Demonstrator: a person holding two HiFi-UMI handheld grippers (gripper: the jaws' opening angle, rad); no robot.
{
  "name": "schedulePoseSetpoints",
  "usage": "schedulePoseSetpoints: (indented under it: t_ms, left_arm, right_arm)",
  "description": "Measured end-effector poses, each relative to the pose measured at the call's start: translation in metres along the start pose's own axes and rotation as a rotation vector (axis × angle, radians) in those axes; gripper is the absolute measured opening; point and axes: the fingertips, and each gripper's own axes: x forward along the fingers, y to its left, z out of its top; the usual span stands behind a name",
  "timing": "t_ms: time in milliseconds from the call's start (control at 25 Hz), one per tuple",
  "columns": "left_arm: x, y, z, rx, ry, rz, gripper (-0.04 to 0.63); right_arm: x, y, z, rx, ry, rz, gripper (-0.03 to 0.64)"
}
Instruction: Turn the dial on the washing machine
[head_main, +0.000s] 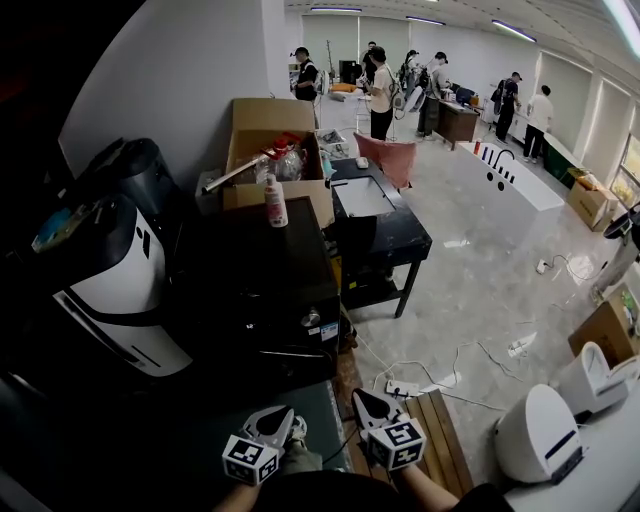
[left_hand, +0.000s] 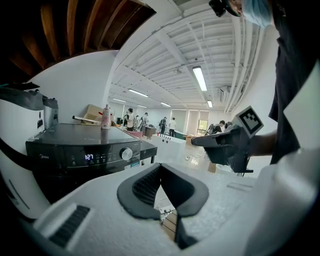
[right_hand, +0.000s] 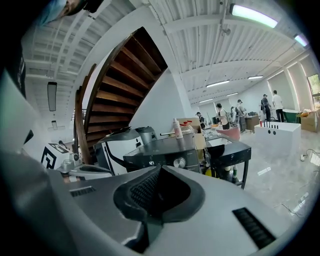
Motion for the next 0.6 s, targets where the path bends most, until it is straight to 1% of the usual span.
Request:
schedulePoseSetpoints:
  t_ms: [240,600]
  left_arm:
    - [-0.002,0.001,0.0,-0.009,-0.001,0.014,0.011]
    - [0.003,-0.002,-0.001,-0.015,-0.009,0.016,0.011]
  right_arm:
    - [-0.005,0.004,0.003,-0.057,0.008,-0.004,-0.002]
    - [-0.009,-0.006,0.004,-0.047,0.009,-0.024,-0.002]
